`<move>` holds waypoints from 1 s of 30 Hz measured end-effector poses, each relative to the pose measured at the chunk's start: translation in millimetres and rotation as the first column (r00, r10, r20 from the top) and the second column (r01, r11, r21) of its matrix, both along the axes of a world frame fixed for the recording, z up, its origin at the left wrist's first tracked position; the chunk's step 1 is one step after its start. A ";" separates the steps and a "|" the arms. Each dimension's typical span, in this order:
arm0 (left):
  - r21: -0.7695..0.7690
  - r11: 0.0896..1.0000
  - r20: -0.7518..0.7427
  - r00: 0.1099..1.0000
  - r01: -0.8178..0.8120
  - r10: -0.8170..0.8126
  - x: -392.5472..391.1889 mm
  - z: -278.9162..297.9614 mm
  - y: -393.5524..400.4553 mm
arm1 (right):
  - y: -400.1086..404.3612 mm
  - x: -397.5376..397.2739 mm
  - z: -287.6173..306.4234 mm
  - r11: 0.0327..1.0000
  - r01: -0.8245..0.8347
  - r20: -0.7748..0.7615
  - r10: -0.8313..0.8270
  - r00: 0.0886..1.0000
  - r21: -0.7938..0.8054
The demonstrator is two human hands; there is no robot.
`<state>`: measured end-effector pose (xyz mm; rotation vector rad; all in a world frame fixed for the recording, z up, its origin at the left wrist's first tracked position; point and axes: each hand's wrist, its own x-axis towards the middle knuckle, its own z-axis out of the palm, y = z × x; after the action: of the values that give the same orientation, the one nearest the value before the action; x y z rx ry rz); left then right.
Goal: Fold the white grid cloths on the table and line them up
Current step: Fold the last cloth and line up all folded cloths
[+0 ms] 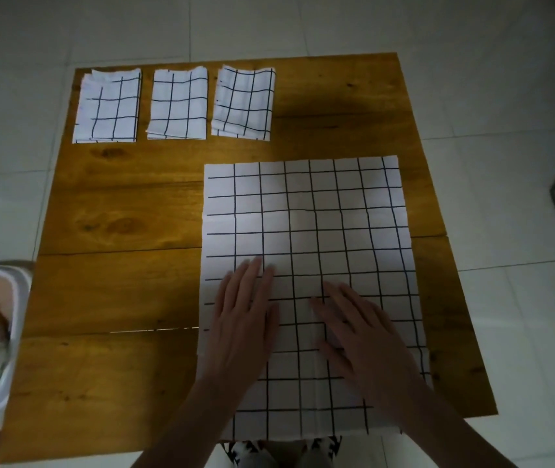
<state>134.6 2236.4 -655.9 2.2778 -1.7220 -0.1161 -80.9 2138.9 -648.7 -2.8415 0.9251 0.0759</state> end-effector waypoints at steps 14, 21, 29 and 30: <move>-0.108 0.994 -0.081 0.996 0.015 -0.024 19.7 -4.6 2.8 | -70.7 0.6 0.8 0.996 -0.042 0.237 0.059 0.970 -0.078; -0.078 0.994 -0.110 0.990 0.081 -0.090 44.2 14.9 6.8 | -83.0 5.9 24.9 0.972 -0.188 0.251 0.218 0.943 -0.140; -0.031 0.978 -0.021 0.978 0.205 -0.206 113.4 77.3 -9.1 | -130.1 30.5 92.0 0.943 -0.292 0.243 0.324 0.914 -0.161; -0.030 0.976 0.004 0.977 0.213 -0.213 122.0 85.7 -12.9 | -135.8 33.9 102.6 0.940 -0.298 0.241 0.332 0.912 -0.166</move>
<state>256.6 2223.5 -570.2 2.0659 -1.9512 -0.1319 -47.0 2003.1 -546.1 -2.9900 0.4247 -0.3328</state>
